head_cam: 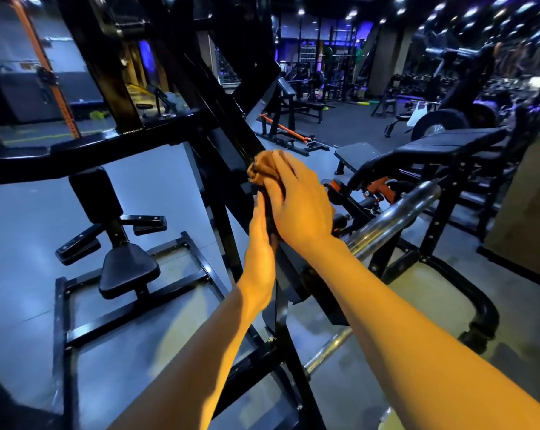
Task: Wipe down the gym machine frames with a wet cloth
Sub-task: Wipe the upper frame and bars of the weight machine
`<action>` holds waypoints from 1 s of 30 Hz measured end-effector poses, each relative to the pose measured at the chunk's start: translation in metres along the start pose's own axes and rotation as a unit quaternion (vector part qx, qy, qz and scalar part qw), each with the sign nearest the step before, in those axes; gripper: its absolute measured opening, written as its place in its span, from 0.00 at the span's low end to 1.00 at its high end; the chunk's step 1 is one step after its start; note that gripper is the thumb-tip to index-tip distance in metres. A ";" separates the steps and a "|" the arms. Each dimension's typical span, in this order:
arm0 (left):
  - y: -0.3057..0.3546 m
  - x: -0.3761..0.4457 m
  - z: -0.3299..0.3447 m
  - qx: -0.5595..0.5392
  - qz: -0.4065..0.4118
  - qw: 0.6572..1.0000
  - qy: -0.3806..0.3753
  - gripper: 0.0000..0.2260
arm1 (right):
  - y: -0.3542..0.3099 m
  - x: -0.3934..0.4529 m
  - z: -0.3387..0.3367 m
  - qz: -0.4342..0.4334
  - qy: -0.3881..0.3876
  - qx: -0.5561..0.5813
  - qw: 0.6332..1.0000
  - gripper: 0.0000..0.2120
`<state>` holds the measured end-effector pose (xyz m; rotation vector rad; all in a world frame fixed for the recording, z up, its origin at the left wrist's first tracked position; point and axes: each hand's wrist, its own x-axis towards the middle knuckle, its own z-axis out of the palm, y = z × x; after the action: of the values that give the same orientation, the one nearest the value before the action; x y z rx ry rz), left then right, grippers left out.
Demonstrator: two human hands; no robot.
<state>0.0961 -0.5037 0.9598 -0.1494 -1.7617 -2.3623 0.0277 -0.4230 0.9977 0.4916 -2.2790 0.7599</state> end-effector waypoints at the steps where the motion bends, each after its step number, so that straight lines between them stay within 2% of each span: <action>1: 0.000 0.002 -0.001 0.015 0.008 1.000 0.007 0.23 | 0.004 -0.010 -0.005 -0.014 -0.004 0.001 1.000 0.24; 4: -0.001 0.013 -0.010 0.076 0.025 0.996 0.049 0.20 | 0.027 -0.063 -0.022 -0.016 0.007 -0.026 1.000 0.26; 7: -0.002 0.026 -0.026 0.170 0.068 0.981 0.062 0.22 | 0.039 -0.106 -0.035 0.023 0.022 -0.030 0.999 0.26; 10: -0.010 0.035 -0.028 0.139 0.073 0.986 0.048 0.24 | 0.036 -0.107 -0.034 0.033 0.024 -0.020 0.999 0.25; 14: -0.019 0.035 -0.017 0.076 0.069 0.994 0.039 0.24 | 0.017 -0.062 -0.019 0.011 0.032 -0.028 0.999 0.24; 19: -0.015 0.035 -0.016 0.092 0.068 0.992 0.055 0.23 | -0.004 -0.003 0.004 0.011 0.013 -0.028 0.999 0.25; 24: -0.007 0.045 -0.029 0.154 0.095 0.981 0.067 0.22 | 0.019 -0.068 -0.023 0.008 0.028 -0.035 0.999 0.26; 28: -0.009 0.055 -0.026 0.106 0.106 0.988 0.024 0.30 | 0.027 -0.099 -0.033 0.048 0.025 -0.022 0.998 0.26; 30: -0.013 0.054 -0.023 0.085 0.101 0.991 0.020 0.28 | 0.019 -0.083 -0.027 0.041 0.030 -0.029 0.998 0.25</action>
<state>0.0414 -0.5272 0.9512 -0.2422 -1.8251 -2.0526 0.0886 -0.3806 0.9482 0.3464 -2.2702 0.7364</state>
